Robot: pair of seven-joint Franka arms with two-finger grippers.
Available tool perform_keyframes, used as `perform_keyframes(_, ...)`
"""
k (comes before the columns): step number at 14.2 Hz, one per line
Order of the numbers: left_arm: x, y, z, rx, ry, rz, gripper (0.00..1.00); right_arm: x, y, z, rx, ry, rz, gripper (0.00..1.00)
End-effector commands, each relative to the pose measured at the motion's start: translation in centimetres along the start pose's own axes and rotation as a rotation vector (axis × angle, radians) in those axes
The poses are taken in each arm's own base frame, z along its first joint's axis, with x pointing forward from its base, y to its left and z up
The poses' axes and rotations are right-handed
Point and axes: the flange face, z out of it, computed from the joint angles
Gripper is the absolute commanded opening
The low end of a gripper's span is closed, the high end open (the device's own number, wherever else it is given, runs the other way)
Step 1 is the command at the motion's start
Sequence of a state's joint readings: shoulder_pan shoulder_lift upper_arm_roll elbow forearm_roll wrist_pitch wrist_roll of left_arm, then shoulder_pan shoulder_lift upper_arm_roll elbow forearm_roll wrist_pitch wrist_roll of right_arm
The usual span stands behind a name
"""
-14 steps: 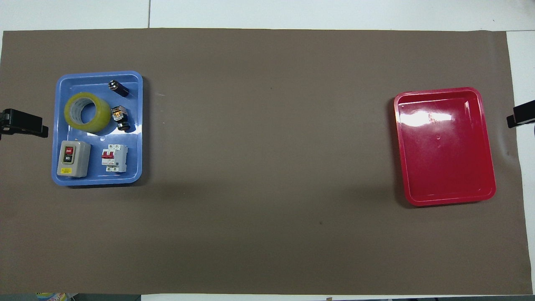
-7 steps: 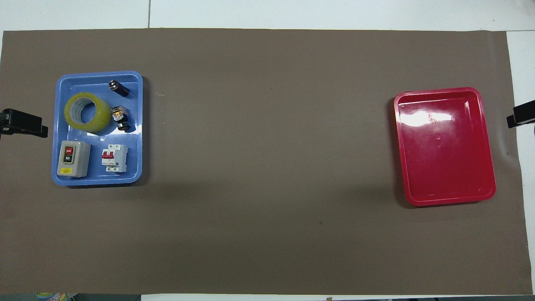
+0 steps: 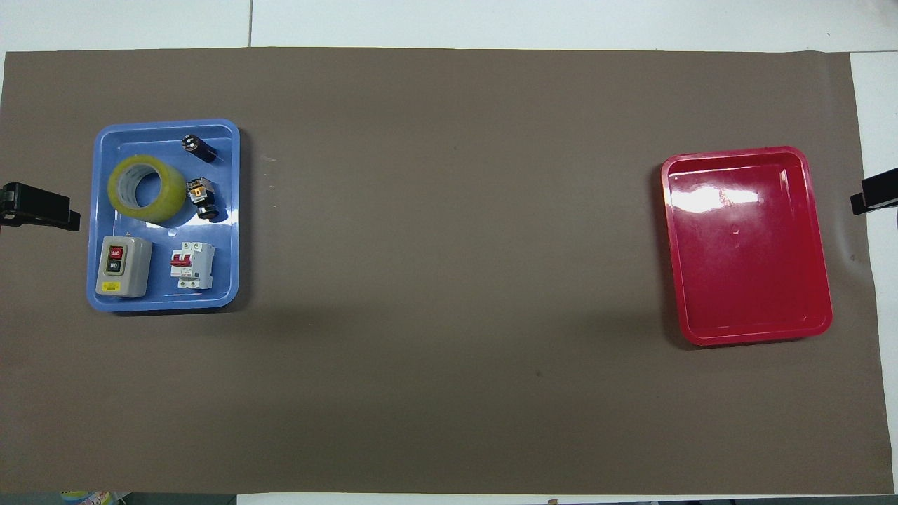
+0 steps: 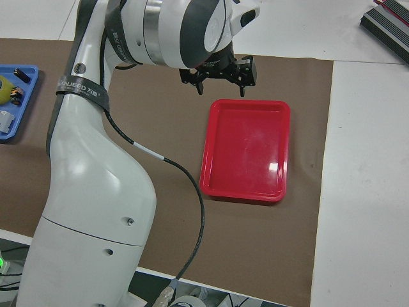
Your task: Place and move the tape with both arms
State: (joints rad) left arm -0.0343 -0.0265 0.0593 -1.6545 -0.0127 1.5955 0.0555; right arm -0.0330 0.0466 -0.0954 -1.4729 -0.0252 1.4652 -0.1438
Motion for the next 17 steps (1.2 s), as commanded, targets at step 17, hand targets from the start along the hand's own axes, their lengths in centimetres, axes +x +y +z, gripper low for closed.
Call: perform_keyframes(17,-0.8,0.9,-0.3,0.011,0.012,0.022,1.00,-0.3,0.1,-0.2,0.008,0.009,0.002,1.00)
